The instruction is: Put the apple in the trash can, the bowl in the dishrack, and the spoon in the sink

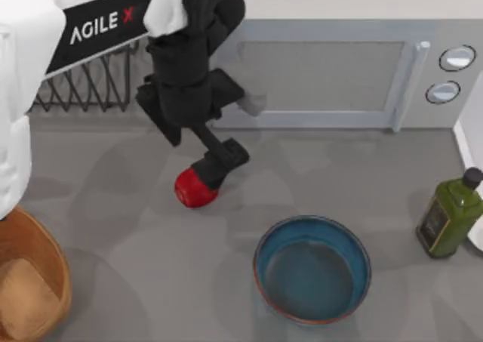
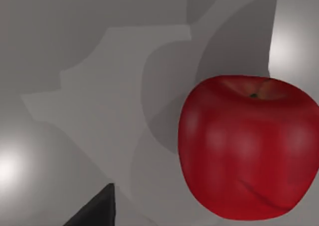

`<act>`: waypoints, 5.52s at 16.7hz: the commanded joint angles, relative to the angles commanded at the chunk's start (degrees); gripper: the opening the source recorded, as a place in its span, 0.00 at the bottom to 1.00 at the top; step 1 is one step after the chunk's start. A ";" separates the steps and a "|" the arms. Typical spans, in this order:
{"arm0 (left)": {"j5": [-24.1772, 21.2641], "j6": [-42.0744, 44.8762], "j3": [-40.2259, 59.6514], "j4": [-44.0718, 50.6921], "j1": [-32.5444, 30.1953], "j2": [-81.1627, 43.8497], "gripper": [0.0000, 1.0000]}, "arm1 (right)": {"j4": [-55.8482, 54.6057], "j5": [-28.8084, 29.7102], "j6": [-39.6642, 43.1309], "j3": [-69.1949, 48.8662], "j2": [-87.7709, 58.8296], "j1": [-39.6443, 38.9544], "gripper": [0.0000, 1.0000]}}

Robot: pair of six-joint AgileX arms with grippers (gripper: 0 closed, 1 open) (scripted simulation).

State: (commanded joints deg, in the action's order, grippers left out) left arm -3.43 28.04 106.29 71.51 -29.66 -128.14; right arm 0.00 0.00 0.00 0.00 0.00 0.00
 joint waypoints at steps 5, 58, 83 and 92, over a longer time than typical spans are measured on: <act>-0.05 -0.30 -7.42 -10.12 -0.34 -2.19 1.00 | 0.00 0.00 0.00 0.00 0.00 0.00 1.00; 8.59 -21.40 -8.47 11.24 3.73 16.01 0.00 | 0.00 0.00 0.00 0.00 0.00 0.00 1.00; 20.53 -46.88 -46.34 0.14 13.17 37.81 0.00 | 0.00 0.00 0.00 0.00 0.00 0.00 1.00; 20.53 -46.88 -46.34 0.14 13.17 37.81 0.45 | 0.00 0.00 0.00 0.00 0.00 0.00 1.00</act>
State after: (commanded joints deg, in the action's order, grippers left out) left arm 17.10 -18.84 59.95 71.66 -16.50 -90.33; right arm 0.00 0.00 0.00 0.00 0.00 0.00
